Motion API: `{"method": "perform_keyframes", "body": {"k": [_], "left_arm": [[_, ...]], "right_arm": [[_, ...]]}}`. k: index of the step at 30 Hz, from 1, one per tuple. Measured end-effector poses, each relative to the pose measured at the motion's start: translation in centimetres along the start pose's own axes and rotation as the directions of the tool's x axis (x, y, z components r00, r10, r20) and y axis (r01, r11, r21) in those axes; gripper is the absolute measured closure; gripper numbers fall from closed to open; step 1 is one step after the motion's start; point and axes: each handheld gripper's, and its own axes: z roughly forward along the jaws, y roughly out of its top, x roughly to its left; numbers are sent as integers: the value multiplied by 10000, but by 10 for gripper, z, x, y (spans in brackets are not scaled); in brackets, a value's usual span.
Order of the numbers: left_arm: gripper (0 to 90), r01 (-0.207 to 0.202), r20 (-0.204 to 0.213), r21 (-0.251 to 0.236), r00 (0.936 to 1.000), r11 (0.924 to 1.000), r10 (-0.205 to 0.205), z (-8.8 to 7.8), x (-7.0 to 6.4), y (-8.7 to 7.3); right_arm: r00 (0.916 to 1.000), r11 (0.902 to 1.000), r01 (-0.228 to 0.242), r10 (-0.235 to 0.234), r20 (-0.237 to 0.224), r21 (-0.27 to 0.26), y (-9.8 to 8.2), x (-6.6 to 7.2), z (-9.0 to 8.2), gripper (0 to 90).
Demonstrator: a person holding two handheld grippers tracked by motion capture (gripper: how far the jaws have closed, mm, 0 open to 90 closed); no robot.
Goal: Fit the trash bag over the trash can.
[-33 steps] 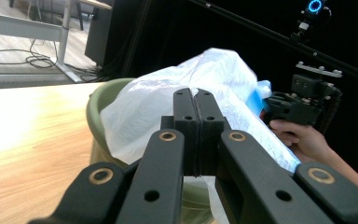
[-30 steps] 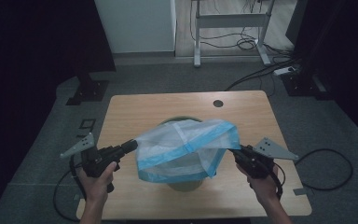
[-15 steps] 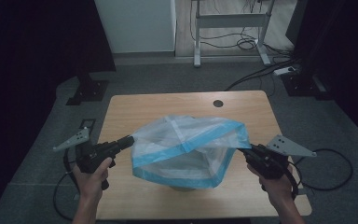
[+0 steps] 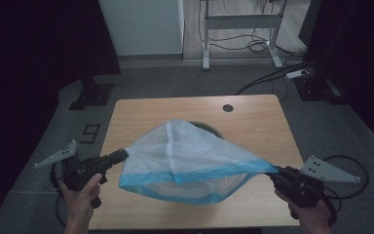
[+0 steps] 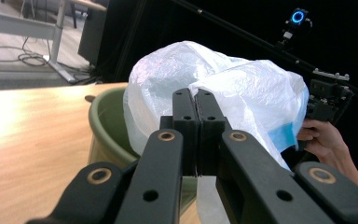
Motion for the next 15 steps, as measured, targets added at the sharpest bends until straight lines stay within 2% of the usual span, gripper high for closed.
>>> {"method": "perform_keyframes", "body": {"k": [1,3,6,7,9,10,12,14,15], "left_arm": [[881,92,-21,36,10000,10000,-92,2,2,-3],[881,283,-80,158,9996,9995,-282,6,8,-9],[880,502,-273,438,9984,9978,-490,14,19,-17],[880,739,-359,521,9968,9959,-720,19,27,-20],[880,822,-405,611,9960,9947,-799,22,32,-22],[880,927,-534,733,9946,9930,-889,26,37,-24],[880,1108,-669,891,9922,9898,-1050,31,45,-29],[880,1310,-786,992,9892,9864,-1235,36,53,-34],[880,1310,-786,992,9892,9864,-1235,36,53,-34]], "right_arm": [[9999,9998,-91,90,57,159,-8,-3,5,889],[9998,9996,-173,171,82,227,-11,-5,8,888],[9988,9976,-398,382,291,570,-25,-17,25,888],[9974,9959,-555,520,489,713,-32,-26,37,888],[9966,9951,-631,589,567,755,-35,-29,41,888],[9937,9923,-873,805,776,884,-41,-38,54,888],[9929,9912,-927,850,834,941,-43,-40,58,888],[9906,9883,-932,799,1114,1206,-51,-44,73,887],[9906,9883,-932,799,1114,1206,-51,-44,73,887]]}}
